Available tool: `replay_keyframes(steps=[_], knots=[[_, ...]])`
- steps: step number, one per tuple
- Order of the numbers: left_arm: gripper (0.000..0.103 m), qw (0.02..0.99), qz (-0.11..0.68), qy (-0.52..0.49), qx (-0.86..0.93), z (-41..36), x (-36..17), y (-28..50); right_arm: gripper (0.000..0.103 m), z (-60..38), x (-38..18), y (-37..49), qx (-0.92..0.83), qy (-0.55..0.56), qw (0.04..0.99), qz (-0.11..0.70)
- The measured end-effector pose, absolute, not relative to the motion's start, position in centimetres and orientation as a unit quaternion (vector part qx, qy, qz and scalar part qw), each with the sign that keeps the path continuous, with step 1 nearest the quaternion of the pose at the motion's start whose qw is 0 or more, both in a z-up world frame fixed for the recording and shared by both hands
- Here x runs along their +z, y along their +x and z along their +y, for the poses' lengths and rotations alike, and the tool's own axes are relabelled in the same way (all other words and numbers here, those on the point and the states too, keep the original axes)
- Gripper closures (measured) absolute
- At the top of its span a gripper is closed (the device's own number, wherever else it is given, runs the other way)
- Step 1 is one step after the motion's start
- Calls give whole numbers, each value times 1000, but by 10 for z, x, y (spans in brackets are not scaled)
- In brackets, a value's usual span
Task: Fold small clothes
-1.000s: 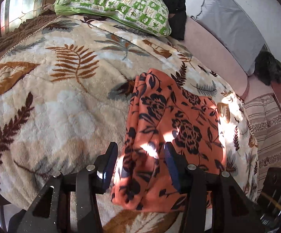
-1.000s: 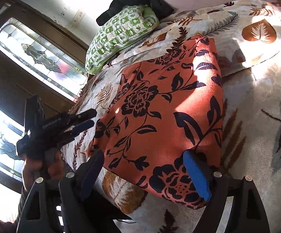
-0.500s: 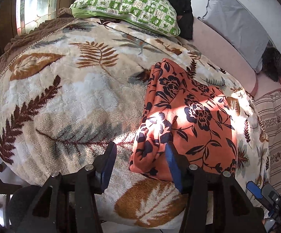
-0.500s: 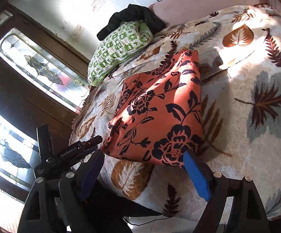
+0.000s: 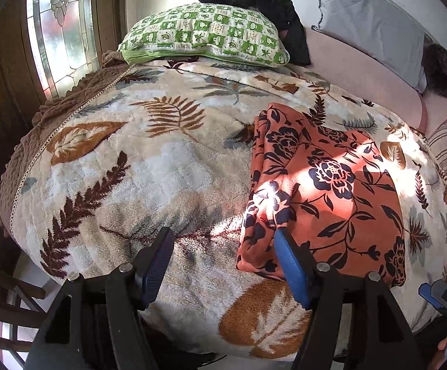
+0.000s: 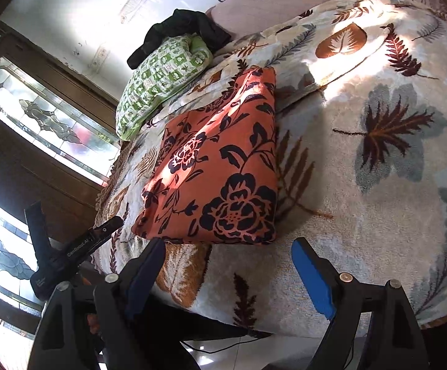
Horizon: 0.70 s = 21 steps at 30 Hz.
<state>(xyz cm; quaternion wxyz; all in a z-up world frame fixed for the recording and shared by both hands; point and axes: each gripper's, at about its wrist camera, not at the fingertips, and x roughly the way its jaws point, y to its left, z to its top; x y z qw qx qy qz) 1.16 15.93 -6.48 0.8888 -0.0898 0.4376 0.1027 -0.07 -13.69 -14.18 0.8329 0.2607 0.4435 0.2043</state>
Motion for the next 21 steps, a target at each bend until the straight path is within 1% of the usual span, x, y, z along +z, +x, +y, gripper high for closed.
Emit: replay_keyframes(steps=[15,21], knots=[[35,893,432,-48,114,149,-60,21,17,-151,-150,6,183,282,831,443],[34,896,427,-36,115,143,-57,27,17,-144,-128,22,204,265,843,422]])
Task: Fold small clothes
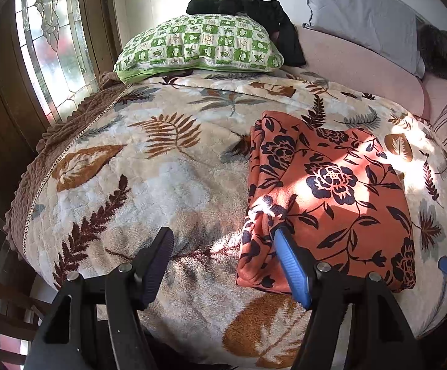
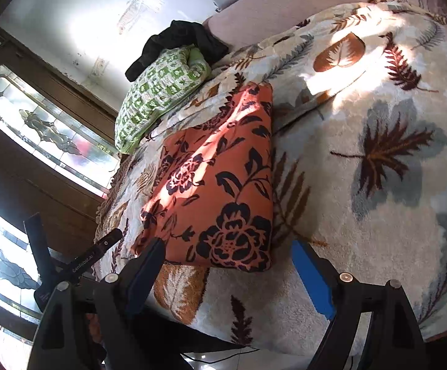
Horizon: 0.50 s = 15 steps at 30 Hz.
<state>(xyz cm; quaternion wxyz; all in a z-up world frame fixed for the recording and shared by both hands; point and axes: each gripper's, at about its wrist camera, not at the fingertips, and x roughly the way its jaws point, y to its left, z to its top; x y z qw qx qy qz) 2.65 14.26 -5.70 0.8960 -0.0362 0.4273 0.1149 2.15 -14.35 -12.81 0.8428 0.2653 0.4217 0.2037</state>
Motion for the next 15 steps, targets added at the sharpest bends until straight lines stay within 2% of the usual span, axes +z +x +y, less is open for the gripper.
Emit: replay_keyframes(steps=[5,8,13,14,15], knots=[[34,901,419,-30,110,135,-53,42,16,-149,-119,62,215,304,832,411],[32,898,426,-6,105,124,-64,61,16,-161,-144,103,201,354,801,439],[31,869,481,26,118,120,-112,81,17,-167,-194,158,186,433,733,491],[30,872,474,18,118,122,-113,79,23,-160,-196,166,198,423,730,499],[29,873,473,15,120,123,-113,78,36,-150,-194,173,209,395,735,509]])
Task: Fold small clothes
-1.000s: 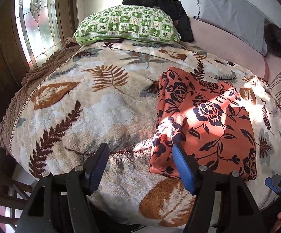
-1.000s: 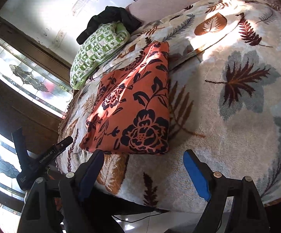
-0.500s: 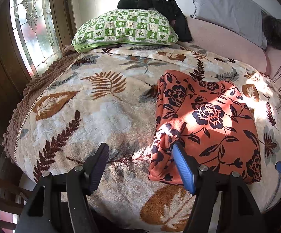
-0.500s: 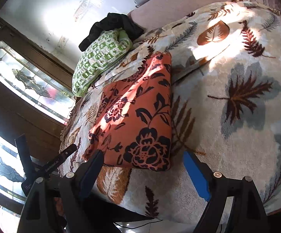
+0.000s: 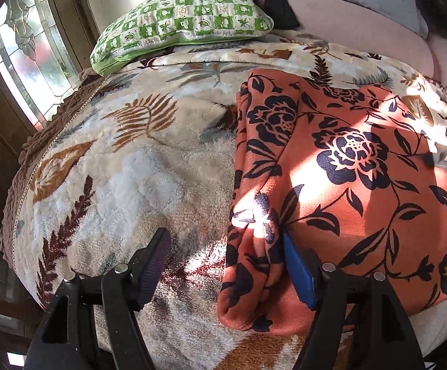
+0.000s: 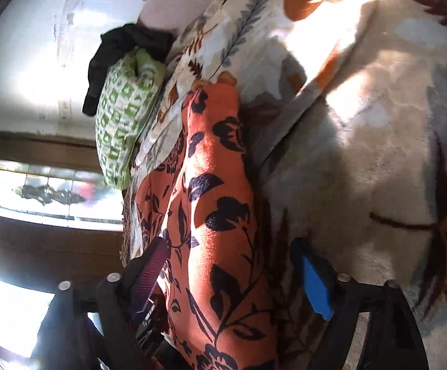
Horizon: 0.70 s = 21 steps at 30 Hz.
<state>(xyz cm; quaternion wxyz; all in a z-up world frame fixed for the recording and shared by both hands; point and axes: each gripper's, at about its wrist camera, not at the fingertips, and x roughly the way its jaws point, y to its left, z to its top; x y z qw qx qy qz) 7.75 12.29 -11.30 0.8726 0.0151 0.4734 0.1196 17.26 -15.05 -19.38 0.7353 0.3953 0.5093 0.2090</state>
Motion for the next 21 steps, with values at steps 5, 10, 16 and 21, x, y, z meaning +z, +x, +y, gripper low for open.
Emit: replay_keyframes(steps=[5,10,16,21], knots=[[26,873,475,4,115,129,-116,76,71,-89,-128,152,173,116,862,462],[23,874,474,-10,107,134,-118,75,43,-109,-156,160,135,168,838,502],[23,875,472,-20,102,136,-119,74,29,-115,-109,120,149,165,878,425],[23,875,473,-30,96,140,-120,74,22,-87,-87,92,250,211,852,410]])
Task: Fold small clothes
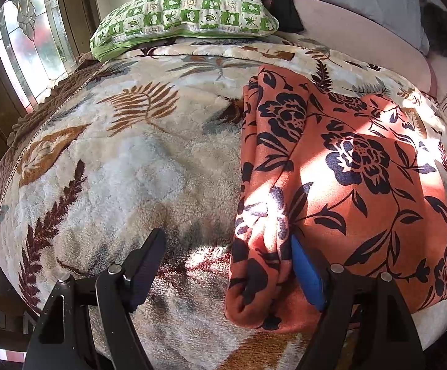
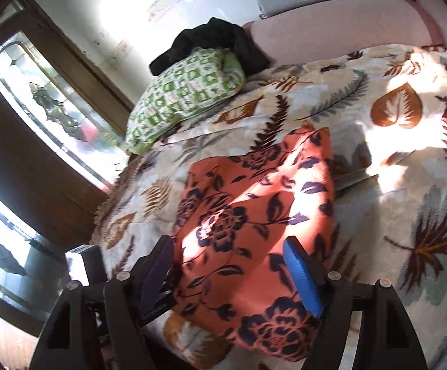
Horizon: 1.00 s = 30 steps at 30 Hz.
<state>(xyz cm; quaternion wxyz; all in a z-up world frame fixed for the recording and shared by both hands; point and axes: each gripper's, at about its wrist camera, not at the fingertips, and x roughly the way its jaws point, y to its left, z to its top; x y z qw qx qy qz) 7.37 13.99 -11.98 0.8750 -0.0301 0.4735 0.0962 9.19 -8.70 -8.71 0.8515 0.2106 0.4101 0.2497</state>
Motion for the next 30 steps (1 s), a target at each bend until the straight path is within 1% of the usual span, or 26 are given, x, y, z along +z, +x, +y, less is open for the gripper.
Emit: replay_keyframes(steps=[1,4,5,9,13,17,18,20,22,27,30], knots=[[23,875,473,-30,97,140,-120,74,17,-79,-97,92,267,219,837,425],[22,875,475,-28,95,139,-121,73,17,-65,-154,105,252,217,785,523],[22,875,473,-27,94,140,-120,73,17,-67,-154,103,253,225,788,514],[22,875,474,-34,94,141,-122,73,17,-66,-118,101,272,220,806,478],[21,875,474,-36,89,143,-122,73,17,-72,-96,127,277,232,814,456],[20,875,473,-44,88,146,-124,73,16,-88,-110,169,260,286,796,466],[17,876,472,-42,90,146,-125,73,16,-90,-125,180,250,296,783,487],[17,876,471,-44,88,147,-126,74,16,-94,-160,197,222,319,749,536],[16,877,471,-50,85,149,-127,73,16,-97,-159,195,227,334,751,522],[14,878,468,-55,85,150,-128,72,16,-99,-132,163,250,315,775,488],[14,877,469,-56,85,150,-127,72,15,-96,-148,145,269,332,753,501]])
